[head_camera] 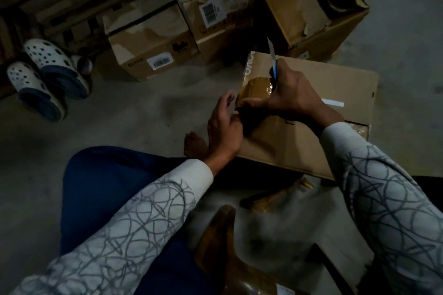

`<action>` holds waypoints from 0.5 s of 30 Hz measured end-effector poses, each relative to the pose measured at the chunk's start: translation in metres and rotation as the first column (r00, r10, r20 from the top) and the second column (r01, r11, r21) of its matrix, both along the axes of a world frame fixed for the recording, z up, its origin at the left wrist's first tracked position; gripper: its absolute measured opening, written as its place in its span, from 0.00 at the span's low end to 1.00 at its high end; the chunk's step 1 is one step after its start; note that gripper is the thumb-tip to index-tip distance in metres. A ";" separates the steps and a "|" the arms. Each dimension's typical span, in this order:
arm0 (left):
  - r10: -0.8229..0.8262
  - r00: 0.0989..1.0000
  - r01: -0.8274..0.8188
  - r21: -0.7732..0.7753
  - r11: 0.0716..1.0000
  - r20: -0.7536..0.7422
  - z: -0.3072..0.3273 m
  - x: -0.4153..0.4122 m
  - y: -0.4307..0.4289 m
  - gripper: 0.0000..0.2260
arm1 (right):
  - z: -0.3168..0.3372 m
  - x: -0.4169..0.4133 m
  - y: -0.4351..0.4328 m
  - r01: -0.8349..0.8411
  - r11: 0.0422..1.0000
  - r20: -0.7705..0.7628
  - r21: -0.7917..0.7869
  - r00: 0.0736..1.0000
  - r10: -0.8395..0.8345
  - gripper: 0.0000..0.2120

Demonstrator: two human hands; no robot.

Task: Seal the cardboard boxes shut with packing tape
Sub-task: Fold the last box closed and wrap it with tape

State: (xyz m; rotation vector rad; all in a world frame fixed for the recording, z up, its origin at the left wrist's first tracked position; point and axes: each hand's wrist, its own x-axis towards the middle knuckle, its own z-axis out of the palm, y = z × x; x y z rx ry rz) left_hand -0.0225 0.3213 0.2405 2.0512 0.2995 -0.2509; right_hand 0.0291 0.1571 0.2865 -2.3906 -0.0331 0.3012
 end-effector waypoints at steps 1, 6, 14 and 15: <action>-0.069 0.997 0.070 -0.021 0.997 0.023 -0.006 -0.008 -0.002 0.27 | -0.001 0.000 0.000 0.009 1.000 0.005 0.012 1.000 -0.009 0.38; -0.156 0.987 0.158 0.119 0.980 -0.023 -0.028 -0.014 -0.010 0.36 | -0.004 -0.001 -0.002 0.005 0.999 0.027 -0.032 1.000 -0.004 0.38; -0.079 0.996 0.084 0.168 0.982 -0.033 -0.028 -0.008 -0.015 0.26 | 0.011 -0.013 -0.023 -0.035 0.990 0.105 -0.138 0.993 0.050 0.37; -0.069 0.997 0.073 0.177 0.982 -0.026 -0.027 -0.007 -0.016 0.25 | 0.013 -0.016 -0.030 -0.048 0.982 0.112 -0.181 0.991 0.069 0.35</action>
